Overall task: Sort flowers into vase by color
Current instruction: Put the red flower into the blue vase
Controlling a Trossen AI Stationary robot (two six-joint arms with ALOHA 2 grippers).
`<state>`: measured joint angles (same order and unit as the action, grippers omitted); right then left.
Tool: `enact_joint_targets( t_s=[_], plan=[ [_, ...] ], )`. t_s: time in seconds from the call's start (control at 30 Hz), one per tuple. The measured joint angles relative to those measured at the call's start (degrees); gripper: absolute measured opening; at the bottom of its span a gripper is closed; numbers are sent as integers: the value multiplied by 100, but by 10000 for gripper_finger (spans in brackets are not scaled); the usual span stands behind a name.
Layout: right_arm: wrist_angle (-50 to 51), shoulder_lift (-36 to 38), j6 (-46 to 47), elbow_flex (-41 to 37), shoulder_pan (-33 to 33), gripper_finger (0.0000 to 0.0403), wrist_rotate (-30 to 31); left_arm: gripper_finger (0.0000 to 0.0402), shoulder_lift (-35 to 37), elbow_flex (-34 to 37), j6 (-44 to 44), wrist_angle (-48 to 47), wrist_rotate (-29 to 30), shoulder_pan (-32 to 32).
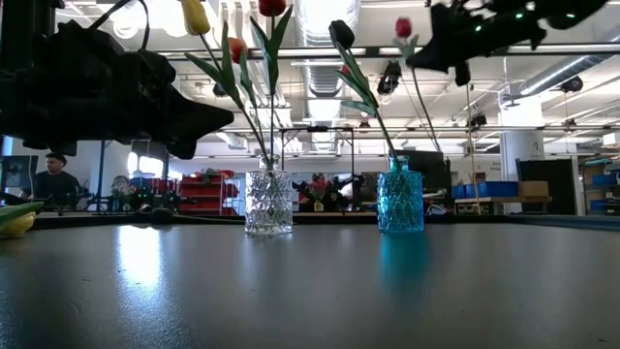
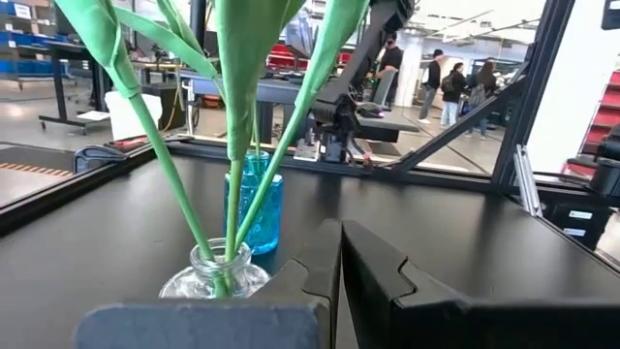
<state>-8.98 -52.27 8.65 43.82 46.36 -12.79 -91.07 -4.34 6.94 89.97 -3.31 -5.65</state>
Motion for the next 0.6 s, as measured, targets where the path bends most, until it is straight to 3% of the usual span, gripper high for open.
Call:
enact_joint_targets(
  t_s=[0.13,0.3,0.6],
  plan=[
    [-1474,663,538,-1025,-640,13,415,0,0,-2,-2,0,24,2],
    [-2619,975,759,-1906,-1479,13,1109,0,0,-2,-2,0,43,-4],
    [-3530,972,725,-2294,-2970,13,2494,0,0,-2,-4,0,117,-9]
  ],
)
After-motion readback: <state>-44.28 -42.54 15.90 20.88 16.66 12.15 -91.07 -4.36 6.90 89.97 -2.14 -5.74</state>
